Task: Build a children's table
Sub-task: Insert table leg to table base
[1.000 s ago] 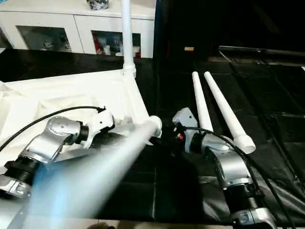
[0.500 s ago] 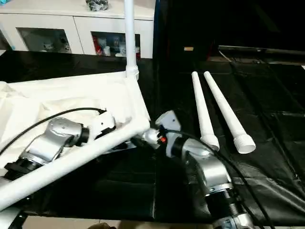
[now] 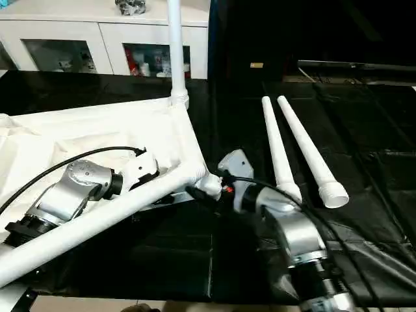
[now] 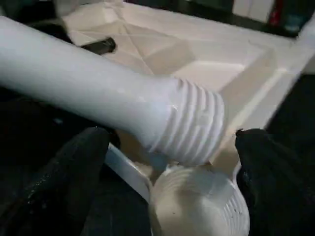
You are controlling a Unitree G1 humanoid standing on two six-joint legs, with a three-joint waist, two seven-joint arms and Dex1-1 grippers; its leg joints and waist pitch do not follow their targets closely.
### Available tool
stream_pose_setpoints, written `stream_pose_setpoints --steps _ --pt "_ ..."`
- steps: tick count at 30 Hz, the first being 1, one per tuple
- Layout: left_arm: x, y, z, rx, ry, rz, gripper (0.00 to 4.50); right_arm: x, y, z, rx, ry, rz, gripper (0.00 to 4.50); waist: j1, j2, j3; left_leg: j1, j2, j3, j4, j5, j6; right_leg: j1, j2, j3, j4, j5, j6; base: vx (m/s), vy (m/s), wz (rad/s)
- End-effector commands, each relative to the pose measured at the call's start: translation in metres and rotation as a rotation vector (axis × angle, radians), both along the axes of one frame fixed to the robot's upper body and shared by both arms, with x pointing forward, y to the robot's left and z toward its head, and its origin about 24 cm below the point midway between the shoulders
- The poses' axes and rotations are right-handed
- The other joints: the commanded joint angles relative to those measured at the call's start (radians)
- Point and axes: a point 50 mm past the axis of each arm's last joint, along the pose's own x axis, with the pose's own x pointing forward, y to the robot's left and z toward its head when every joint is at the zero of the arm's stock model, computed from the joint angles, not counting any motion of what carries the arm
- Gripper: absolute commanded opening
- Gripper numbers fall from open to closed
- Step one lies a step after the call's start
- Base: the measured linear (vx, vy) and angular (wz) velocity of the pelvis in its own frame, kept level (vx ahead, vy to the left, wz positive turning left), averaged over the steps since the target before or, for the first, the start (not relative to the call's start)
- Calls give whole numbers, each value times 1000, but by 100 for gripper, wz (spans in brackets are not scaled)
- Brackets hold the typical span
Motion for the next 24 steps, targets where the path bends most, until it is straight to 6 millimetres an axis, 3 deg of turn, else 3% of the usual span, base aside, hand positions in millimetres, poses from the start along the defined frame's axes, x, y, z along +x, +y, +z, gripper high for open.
stream_pose_setpoints --steps 1,10,18,21,22,24 --pt "-3 -6 4 -19 -8 -35 0 -5 0 5 -62 -60 79 445 -1 10 -76 12 67 -38 -63 -151 43 61 -104 70 -78 -165 -179 0 0 0" --pt "-3 -6 3 -17 -6 -35 0 1 9 18 -142 -176 160 445 -8 10 -76 13 66 -39 -62 -150 51 58 -102 68 -79 -188 -181 0 0 0" --pt "-4 -6 3 -12 -7 -40 0 11 38 17 -300 -291 292 445 -10 10 -79 11 67 -39 -60 -130 56 60 -102 71 -69 -128 -203 0 0 0" --pt "-4 -5 3 -8 -8 -42 0 19 45 16 -361 -313 311 445 -13 10 -76 12 66 -38 -61 -143 50 59 -103 70 -71 -152 -206 0 0 0" --pt "-4 -5 3 -6 -8 -43 0 21 47 16 -374 -323 316 418 -11 10 -78 14 66 -37 -60 -144 47 59 -102 71 -71 -153 -204 0 0 0" --pt "-4 -5 3 -5 -8 -43 0 23 48 17 -375 -328 316 410 -11 9 -78 14 68 -37 -60 -137 47 60 -102 73 -68 -136 -206 0 0 0"
